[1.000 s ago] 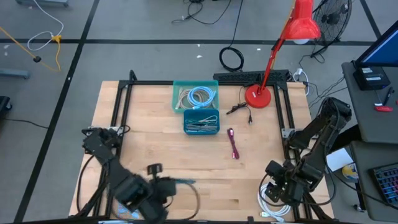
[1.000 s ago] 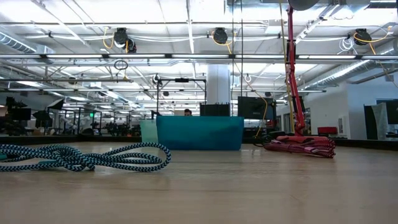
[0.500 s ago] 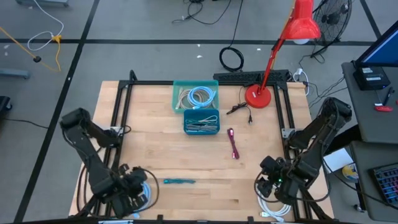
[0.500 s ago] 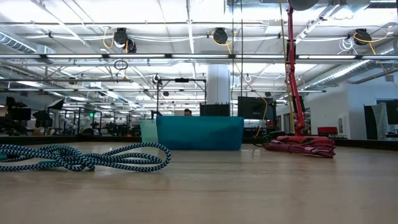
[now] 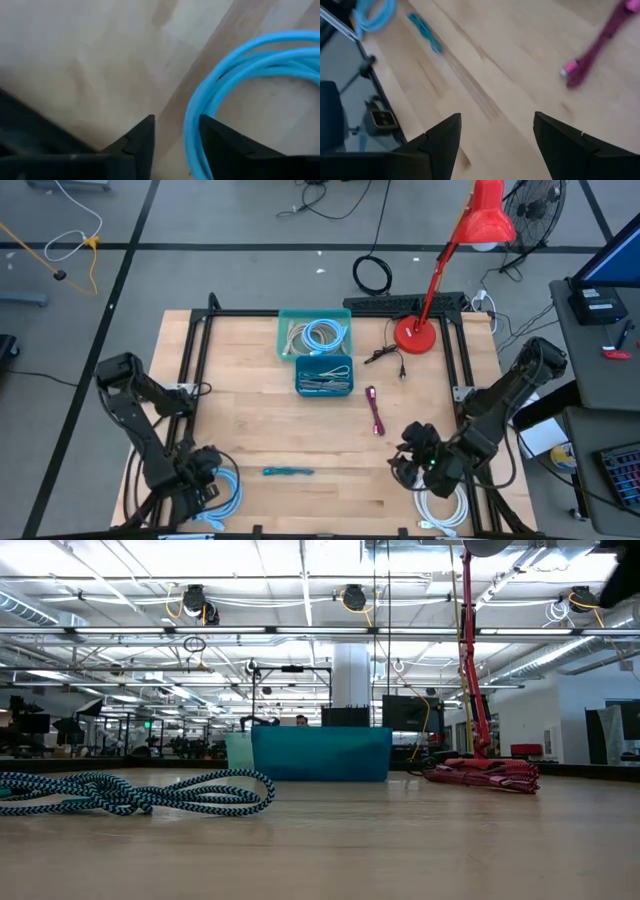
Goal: Pick & Place USB Port
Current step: Put the blue display cable into the green bin
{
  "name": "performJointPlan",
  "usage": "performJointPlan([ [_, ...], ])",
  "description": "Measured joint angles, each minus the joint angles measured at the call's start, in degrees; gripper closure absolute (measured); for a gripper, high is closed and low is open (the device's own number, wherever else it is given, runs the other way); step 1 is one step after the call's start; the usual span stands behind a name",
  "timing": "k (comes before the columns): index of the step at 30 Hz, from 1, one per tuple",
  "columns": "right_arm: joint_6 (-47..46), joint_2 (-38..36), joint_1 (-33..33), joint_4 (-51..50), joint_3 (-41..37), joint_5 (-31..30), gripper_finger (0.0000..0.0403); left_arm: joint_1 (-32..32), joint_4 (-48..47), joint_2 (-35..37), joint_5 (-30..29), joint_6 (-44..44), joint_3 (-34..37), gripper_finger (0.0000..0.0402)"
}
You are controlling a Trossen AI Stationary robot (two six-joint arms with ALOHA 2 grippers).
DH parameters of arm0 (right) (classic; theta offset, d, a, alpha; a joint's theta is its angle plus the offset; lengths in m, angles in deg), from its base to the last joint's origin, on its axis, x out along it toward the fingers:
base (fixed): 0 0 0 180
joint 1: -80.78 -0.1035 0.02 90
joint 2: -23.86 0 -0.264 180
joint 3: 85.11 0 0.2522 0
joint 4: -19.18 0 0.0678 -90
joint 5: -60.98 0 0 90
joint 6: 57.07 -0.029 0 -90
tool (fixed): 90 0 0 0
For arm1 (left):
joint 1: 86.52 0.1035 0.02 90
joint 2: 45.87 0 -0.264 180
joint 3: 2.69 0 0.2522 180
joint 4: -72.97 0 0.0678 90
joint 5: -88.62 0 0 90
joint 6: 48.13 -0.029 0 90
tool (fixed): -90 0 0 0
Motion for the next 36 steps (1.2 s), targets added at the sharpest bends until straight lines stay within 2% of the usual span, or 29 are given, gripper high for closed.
performJointPlan([
  [5,4.3,0.0,2.1,4.1,0.0,-1.2,0.0165,1.0,13.3,0.0,3.1,-0.6,5.3,0.0198],
  [10,6.8,0.0,3.4,6.0,0.0,-1.2,0.0165,0.9,10.7,0.0,3.2,0.1,6.3,0.0175],
  [18,8.8,0.0,4.9,7.2,0.0,-1.2,0.0165,1.3,9.5,-1.3,2.4,-0.7,6.1,0.0176],
  [21,10.1,0.0,5.6,8.5,0.0,-1.2,0.0165,2.1,9.7,-3.3,4.8,-1.9,5.9,0.0214],
  [23,10.8,0.0,6.0,9.1,0.0,-1.2,0.0165,2.4,10.4,-4.3,5.8,-3.0,5.7,0.0264],
  [26,11.6,0.0,6.4,9.9,0.0,-1.2,0.0165,2.8,11.1,-4.5,5.7,-3.9,5.6,0.0362],
  [27,11.7,0.0,6.5,10.0,0.0,-1.2,0.0165,3.1,11.1,-4.3,5.7,-3.7,5.6,0.0377],
  [32,12.6,0.0,7.1,10.7,0.0,-1.2,0.0165,5.5,9.6,-1.5,4.8,-1.0,6.2,0.0382],
  [36,13.4,0.0,7.8,10.9,0.0,-1.2,0.0165,8.6,3.1,4.4,-0.4,-1.3,6.8,0.0384],
])
